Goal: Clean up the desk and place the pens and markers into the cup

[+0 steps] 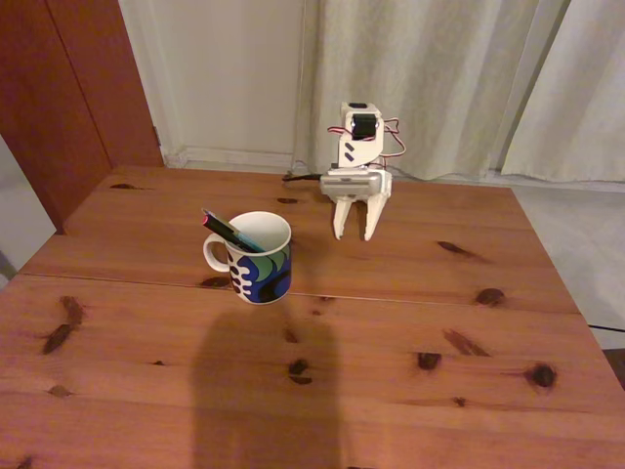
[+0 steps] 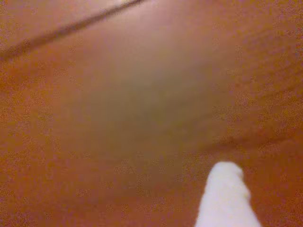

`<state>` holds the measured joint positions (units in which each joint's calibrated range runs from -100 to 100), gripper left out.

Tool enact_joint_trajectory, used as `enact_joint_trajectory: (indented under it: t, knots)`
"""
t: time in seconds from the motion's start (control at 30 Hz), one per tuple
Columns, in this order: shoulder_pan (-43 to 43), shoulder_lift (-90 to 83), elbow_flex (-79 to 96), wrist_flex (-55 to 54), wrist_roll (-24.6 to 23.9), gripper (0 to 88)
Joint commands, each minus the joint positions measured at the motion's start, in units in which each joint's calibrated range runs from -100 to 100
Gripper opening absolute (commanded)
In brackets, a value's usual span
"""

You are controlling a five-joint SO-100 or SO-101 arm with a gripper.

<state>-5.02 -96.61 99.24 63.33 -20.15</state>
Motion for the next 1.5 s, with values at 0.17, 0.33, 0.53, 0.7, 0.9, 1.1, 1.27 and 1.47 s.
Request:
enact_joint_trajectory:
  t: [0.17, 0.33, 0.53, 0.7, 0.9, 1.1, 1.27, 1.47]
  knots:
    - [-0.6, -1.3, 0.4, 8.4, 12.1, 22.6]
    - [-0.6, -1.4, 0.4, 14.0, 16.8, 22.6]
    - [-0.6, -1.4, 0.4, 14.2, 18.5, 18.4]
    - [-1.6, -1.4, 0.4, 14.2, 18.3, 0.0]
    - [-1.6, -1.4, 0.4, 14.1, 18.0, 1.3]
    - [-1.6, -1.1, 0.4, 14.1, 18.4, 1.3]
    - [-1.6, -1.1, 0.4, 14.1, 18.4, 1.3]
    - [-1.6, -1.1, 0.4, 14.1, 18.4, 1.3]
